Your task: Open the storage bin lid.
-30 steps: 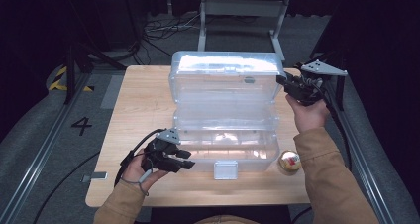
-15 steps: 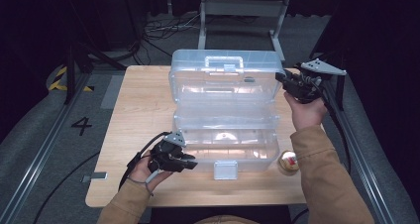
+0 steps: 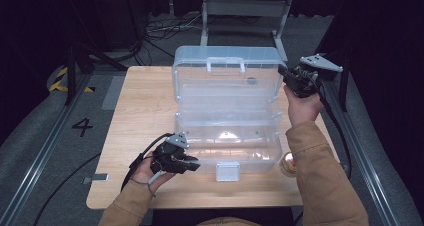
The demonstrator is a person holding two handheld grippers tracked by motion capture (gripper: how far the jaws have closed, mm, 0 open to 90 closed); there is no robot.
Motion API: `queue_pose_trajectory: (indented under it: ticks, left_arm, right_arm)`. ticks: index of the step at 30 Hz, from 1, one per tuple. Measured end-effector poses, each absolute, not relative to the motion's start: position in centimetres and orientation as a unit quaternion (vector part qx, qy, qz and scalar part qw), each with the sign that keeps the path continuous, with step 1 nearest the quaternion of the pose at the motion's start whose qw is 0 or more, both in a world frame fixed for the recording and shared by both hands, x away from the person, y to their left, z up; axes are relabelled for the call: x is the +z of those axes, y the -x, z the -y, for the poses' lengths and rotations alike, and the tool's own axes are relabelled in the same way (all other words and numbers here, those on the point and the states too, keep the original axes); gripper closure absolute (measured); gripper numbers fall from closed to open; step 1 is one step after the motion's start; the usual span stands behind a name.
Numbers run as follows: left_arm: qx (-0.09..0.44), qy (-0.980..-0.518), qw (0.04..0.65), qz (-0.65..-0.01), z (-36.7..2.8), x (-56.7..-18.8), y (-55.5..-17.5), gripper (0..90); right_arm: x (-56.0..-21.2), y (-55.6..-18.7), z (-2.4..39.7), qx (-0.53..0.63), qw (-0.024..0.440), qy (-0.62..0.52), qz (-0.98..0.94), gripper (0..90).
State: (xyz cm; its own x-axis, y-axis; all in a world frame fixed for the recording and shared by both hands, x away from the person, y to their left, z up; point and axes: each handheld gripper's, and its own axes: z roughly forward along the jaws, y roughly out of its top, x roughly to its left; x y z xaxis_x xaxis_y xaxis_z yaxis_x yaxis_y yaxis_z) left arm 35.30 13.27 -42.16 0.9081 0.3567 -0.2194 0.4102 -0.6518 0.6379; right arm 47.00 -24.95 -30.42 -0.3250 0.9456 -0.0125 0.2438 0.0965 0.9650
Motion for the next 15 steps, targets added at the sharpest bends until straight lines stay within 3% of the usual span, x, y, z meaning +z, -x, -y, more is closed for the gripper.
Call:
queue_pose_trajectory:
  ticks: [15]
  left_arm:
    - [-0.031,-0.906,0.368,-0.206,-13.3,-42.2,-35.2,74.0]
  right_arm:
    - [-30.5,-49.0,24.7,0.477,0.361,-0.459,-0.657,86.0]
